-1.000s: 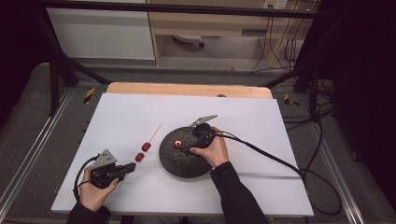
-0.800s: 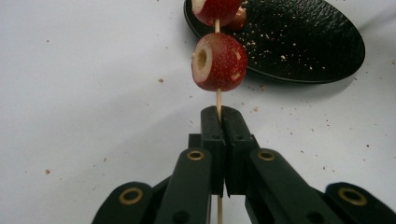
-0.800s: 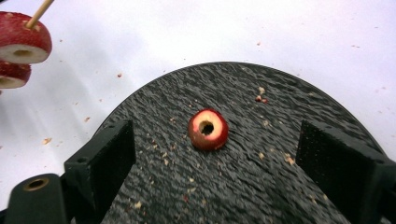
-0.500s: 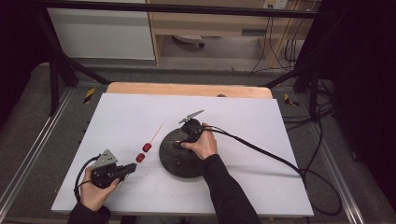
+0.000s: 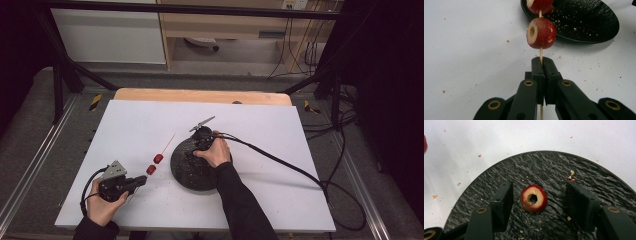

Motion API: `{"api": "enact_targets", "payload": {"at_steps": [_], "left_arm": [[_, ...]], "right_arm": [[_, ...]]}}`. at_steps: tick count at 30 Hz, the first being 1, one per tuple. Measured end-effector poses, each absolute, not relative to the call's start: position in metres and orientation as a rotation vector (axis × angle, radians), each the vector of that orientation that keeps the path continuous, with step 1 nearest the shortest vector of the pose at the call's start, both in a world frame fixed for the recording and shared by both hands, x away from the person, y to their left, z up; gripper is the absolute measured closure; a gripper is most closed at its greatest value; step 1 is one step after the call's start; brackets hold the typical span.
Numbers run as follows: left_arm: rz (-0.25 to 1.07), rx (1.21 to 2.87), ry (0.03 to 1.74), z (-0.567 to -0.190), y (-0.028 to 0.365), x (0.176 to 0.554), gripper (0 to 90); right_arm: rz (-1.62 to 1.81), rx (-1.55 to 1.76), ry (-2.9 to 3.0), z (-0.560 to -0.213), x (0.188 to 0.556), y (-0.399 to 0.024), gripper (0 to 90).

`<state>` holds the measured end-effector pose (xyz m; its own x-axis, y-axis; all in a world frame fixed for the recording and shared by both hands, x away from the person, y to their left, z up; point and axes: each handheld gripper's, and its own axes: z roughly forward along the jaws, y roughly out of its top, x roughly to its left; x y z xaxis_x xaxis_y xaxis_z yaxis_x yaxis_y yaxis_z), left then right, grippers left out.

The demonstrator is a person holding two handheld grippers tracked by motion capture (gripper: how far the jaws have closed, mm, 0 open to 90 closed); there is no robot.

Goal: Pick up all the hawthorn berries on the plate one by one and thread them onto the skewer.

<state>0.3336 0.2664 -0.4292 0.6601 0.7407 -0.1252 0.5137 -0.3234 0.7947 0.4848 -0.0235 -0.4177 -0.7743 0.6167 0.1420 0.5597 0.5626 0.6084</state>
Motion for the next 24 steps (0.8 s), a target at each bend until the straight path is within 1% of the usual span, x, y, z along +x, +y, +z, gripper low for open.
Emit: {"api": "enact_targets", "payload": {"at_steps": [7,21,24], "left_arm": [[0.329,2.003,0.972,-0.4288,0.2671,0.3334,88.4],[0.329,1.999,0.972,-0.4283,0.2677,0.3334,88.4],[0.329,2.0,0.971,-0.4284,0.2674,0.3334,88.4]], "right_arm": [[0.967,0.927,2.75,-0.4189,0.4857,-0.0162,46.7],[0.905,0.928,2.804,-0.4224,0.487,-0.0149,61.0],[0.9,0.934,2.805,-0.4221,0.4875,-0.0151,61.5]]}}
